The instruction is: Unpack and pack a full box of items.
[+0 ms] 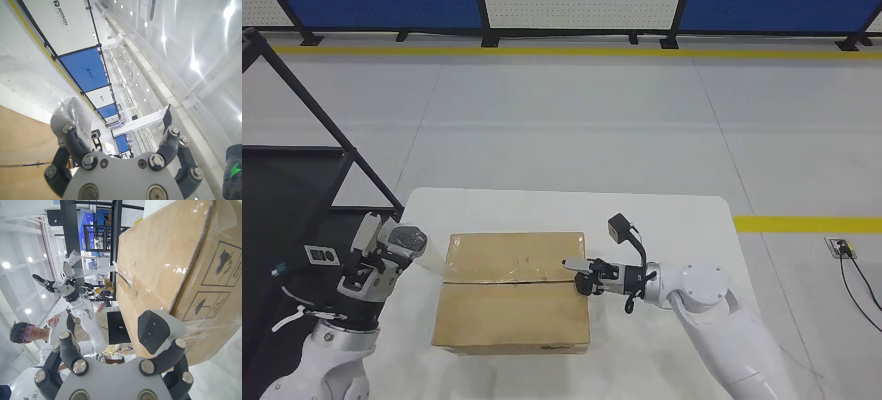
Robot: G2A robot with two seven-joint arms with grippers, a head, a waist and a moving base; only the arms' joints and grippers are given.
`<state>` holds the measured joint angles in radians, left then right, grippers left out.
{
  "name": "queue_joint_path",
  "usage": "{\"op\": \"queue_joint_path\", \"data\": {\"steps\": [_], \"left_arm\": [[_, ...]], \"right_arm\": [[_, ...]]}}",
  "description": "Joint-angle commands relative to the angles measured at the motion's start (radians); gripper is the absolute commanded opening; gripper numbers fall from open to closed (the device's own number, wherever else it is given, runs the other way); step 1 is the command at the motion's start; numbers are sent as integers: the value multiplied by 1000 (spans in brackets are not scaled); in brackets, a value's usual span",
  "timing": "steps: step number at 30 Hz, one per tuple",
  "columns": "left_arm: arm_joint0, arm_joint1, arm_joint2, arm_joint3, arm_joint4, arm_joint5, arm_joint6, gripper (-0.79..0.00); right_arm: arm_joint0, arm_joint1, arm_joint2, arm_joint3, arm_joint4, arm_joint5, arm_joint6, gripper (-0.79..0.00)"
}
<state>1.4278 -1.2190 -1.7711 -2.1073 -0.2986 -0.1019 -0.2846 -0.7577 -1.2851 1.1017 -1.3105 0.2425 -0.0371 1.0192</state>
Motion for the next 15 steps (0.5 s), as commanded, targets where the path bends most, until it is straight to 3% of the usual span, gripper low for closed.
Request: {"op": "queue_joint_path", "data": {"steps": [1, 9, 15], "left_arm": [[-7, 0, 20, -4, 62, -18, 10, 0], [-31, 0, 98, 9, 253, -83, 38, 0], [-23, -2, 125, -2, 275, -96, 54, 0]], "right_arm": [[-12, 0, 0, -13, 4, 2, -17, 0], [-25, 7, 4, -31, 5, 10, -7, 0], [-34, 11, 10, -42, 9, 15, -7, 0]]}}
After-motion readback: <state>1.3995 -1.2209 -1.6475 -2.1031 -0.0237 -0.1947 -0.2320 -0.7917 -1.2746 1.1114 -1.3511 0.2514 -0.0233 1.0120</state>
